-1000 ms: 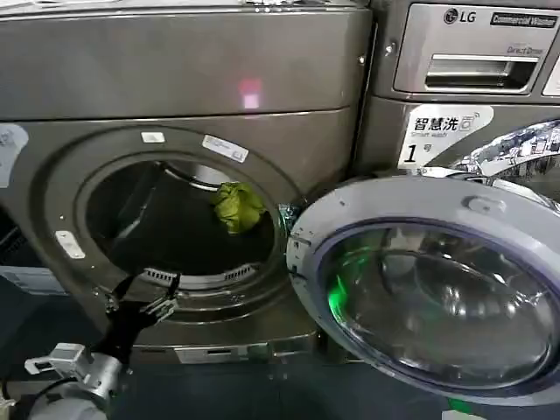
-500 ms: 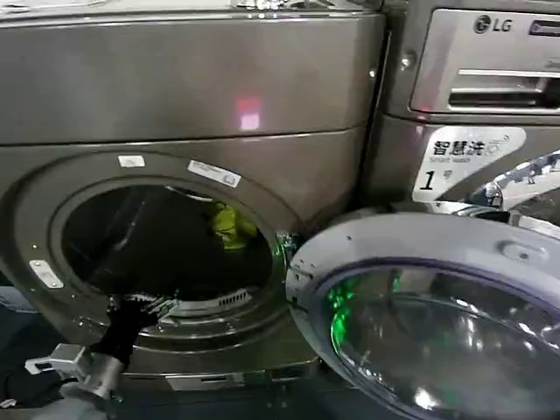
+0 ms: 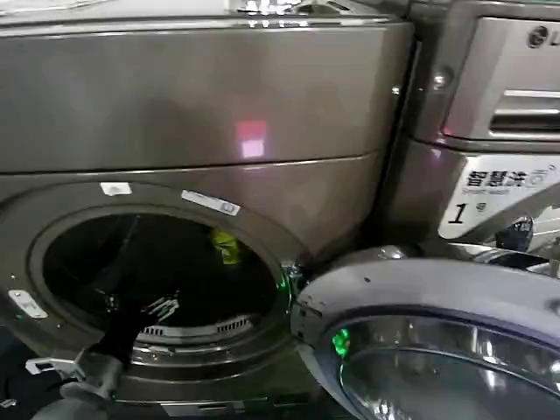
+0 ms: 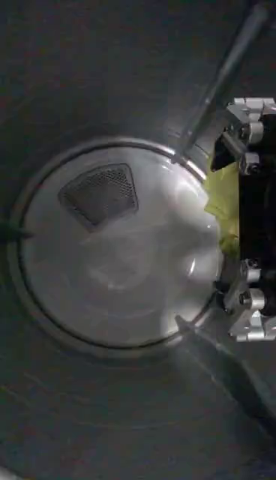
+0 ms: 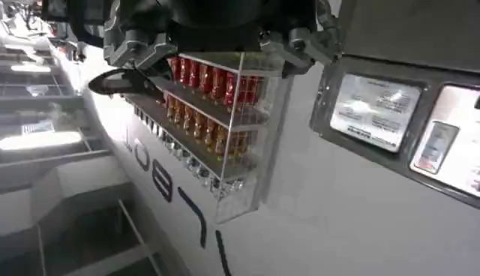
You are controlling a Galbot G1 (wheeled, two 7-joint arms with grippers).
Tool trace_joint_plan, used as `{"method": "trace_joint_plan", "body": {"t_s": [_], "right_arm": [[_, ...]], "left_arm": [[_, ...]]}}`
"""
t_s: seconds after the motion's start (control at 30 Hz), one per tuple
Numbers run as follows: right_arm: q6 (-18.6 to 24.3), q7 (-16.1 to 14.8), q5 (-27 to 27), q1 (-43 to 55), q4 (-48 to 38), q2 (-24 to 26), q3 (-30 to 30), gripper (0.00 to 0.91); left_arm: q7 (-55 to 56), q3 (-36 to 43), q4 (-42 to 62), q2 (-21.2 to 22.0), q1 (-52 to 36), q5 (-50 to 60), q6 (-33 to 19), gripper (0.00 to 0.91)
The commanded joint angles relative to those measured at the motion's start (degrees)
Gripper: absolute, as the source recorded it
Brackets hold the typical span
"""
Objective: Grasp the clothes from the dryer.
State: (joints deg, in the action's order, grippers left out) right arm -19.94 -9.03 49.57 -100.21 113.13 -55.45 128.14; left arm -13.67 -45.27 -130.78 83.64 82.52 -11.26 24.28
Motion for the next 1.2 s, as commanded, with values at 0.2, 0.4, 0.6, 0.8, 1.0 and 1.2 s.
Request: {"method": "trace_joint_plan", "body": {"t_s": [0.2,0.4,0.6,0.8,1.0,1.2], "right_arm": [[0.08,-0.06,0.03,-0.07,0.21,-0.16,-0.14,0.907],[0.21,0.25,0.42,-0.38,0.56,-0.47,0.29,0.907],[-0.64,1.57,0.67,-0.98,0.93,-0.56,1.14,0.907],[-3.27,1.04,-0.15,-1.83,1.5,-0.07,3.11,0.907],[-5.39,-0.1,1.58,-3.5,1.89,0.01,6.01,0.907],[-5.03,-0.25,1.25,-4.6,1.69,-0.21,7.8,0.907]], "left_arm": [[-0.07,-0.1,-0.09,-0.28,0.3,-0.08,-0.12,0.907],[-0.12,-0.05,-0.11,-0.47,0.41,-0.12,-0.22,0.907],[-0.06,0.63,1.28,-0.67,-0.78,-0.7,-1.24,0.907],[-0.77,2.98,6.97,-3.69,-6.8,-4.28,-1.51,0.907],[1.93,6.9,20.86,-5.69,-20.53,-5.36,-2.88,0.907],[3.5,11.26,34.97,-5.88,-33.17,-5.4,-5.12,0.907]]}}
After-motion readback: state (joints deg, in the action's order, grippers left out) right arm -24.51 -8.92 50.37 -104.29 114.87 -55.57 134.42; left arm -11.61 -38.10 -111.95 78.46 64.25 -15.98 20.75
